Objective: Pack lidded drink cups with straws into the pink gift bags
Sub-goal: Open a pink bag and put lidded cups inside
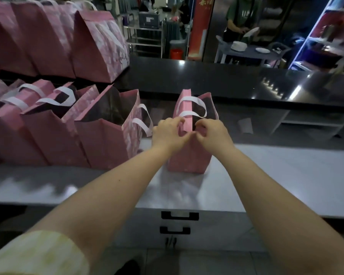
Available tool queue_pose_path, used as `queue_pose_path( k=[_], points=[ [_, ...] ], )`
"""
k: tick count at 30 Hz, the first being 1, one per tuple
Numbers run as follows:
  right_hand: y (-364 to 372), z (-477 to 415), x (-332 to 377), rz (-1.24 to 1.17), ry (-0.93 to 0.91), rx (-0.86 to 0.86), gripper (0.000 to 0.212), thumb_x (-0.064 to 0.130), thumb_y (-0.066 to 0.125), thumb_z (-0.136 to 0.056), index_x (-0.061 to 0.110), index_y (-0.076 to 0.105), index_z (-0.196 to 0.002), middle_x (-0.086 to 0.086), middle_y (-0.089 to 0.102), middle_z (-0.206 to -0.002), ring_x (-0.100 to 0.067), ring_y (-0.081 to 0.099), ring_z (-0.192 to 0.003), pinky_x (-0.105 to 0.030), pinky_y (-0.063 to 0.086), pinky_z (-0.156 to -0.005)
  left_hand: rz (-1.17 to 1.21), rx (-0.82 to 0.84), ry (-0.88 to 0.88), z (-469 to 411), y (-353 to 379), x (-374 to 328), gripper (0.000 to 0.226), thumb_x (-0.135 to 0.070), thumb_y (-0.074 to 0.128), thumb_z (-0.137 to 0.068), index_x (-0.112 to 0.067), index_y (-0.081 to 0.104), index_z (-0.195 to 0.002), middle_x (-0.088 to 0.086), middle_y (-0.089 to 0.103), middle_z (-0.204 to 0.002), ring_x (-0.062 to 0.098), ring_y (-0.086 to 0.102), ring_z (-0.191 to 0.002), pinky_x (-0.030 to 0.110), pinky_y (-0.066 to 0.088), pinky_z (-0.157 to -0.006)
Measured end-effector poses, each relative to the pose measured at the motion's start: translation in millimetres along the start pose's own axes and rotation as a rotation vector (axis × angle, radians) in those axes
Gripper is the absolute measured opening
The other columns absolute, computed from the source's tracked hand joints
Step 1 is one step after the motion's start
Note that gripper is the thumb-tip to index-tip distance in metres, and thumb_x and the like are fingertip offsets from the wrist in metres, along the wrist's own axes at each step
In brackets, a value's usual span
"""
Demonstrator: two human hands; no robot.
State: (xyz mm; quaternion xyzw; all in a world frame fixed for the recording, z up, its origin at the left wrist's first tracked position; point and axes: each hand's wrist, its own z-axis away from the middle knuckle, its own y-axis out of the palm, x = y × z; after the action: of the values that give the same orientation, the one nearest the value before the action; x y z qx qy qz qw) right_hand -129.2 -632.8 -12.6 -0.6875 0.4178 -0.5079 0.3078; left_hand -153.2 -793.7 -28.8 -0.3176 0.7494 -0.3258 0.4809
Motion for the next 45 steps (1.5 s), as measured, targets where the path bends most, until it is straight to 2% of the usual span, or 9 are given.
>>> queue_pose_path(
  k=[9,17,20,25,28,33,37,41,45],
  points=[
    [-0.7,34.7,9.5,-0.025,0.008,-0.056,0.037,0.0,0.05,-0.086,0.018,0.065,-0.115,0.001,0.069,-0.107,-0.022,0.059,-0.103,-0.034,0.044,-0.092,0.237,-0.073,0.013,-3.3,-0.1,25.5,0.027,-0.021,0.072,-0.083,-0.021,0.069,-0.11,0.0,0.068,-0.108,0.024,0.061,-0.101,0.043,0.049,-0.089],
    [14.5,40.1,53.7,-0.177,-0.01,0.03,0.035,0.003,0.048,-0.091,0.016,0.062,-0.12,-0.005,0.068,-0.111,-0.024,0.061,-0.105,-0.042,0.048,-0.092,0.411,-0.097,-0.084,-20.3,-1.6,41.1,0.031,-0.018,0.074,-0.082,-0.025,0.065,-0.11,-0.006,0.066,-0.105,0.011,0.061,-0.094,0.037,0.054,-0.087],
    [4.8,36.0,47.9,-0.192,-0.069,-0.079,0.033,-0.002,0.048,-0.089,0.007,0.065,-0.116,-0.008,0.069,-0.111,-0.026,0.06,-0.108,-0.038,0.047,-0.094,0.574,-0.14,-0.119,-11.5,-0.3,42.1,0.027,-0.015,0.072,-0.083,-0.025,0.064,-0.106,-0.008,0.065,-0.098,0.005,0.06,-0.088,0.031,0.055,-0.084],
    [-16.8,25.0,-0.3,0.058,0.111,-0.141,0.062,-0.018,0.044,-0.075,0.015,0.065,-0.123,-0.002,0.064,-0.125,-0.03,0.046,-0.124,-0.04,0.035,-0.104,0.728,-0.141,-0.085,26.8,18.5,29.8,0.031,-0.018,0.076,-0.083,-0.023,0.062,-0.111,0.002,0.063,-0.111,0.012,0.06,-0.096,0.031,0.053,-0.085],
    [-13.4,23.6,-18.9,0.304,0.129,-0.012,0.049,-0.007,0.053,-0.085,0.022,0.062,-0.123,0.006,0.054,-0.14,-0.028,0.034,-0.133,-0.039,0.026,-0.106,0.712,-0.064,-0.084,44.0,34.5,18.2,0.052,-0.024,0.083,-0.075,-0.031,0.055,-0.118,-0.004,0.058,-0.118,0.007,0.056,-0.101,0.023,0.049,-0.089],
    [-2.3,26.3,-4.9,0.256,-0.019,-0.192,0.012,0.006,0.064,-0.086,0.012,0.073,-0.091,-0.003,0.068,-0.105,-0.033,0.052,-0.104,-0.041,0.04,-0.09,0.672,0.022,-0.125,50.1,42.6,15.3,0.072,-0.022,0.085,-0.07,-0.031,0.047,-0.131,-0.01,0.047,-0.125,0.009,0.051,-0.112,0.024,0.044,-0.096],
    [6.7,33.0,15.9,0.218,-0.067,-0.215,0.01,0.006,0.064,-0.085,0.013,0.071,-0.088,-0.003,0.065,-0.094,-0.031,0.049,-0.099,-0.041,0.039,-0.089,0.737,-0.034,-0.141,41.7,26.9,29.8,0.051,-0.014,0.078,-0.079,-0.02,0.056,-0.124,-0.002,0.06,-0.119,0.013,0.058,-0.108,0.038,0.052,-0.095],
    [17.9,51.5,36.0,0.092,-0.136,-0.241,0.008,0.015,0.067,-0.088,0.017,0.074,-0.091,0.001,0.067,-0.091,-0.029,0.051,-0.101,-0.037,0.031,-0.091,0.88,-0.11,-0.211,43.8,17.0,50.0,0.024,-0.017,0.073,-0.087,-0.019,0.065,-0.109,-0.006,0.068,-0.101,0.005,0.065,-0.094,0.029,0.058,-0.083],
    [14.6,81.1,9.6,0.04,0.012,-0.521,0.035,0.031,0.076,-0.082,0.021,0.068,-0.115,-0.001,0.062,-0.12,-0.027,0.045,-0.122,-0.042,0.03,-0.104,0.941,-0.112,-0.274,46.8,22.6,65.0,0.018,-0.015,0.07,-0.089,-0.014,0.068,-0.107,-0.006,0.07,-0.095,0.002,0.066,-0.086,0.02,0.056,-0.078]
  ],
)
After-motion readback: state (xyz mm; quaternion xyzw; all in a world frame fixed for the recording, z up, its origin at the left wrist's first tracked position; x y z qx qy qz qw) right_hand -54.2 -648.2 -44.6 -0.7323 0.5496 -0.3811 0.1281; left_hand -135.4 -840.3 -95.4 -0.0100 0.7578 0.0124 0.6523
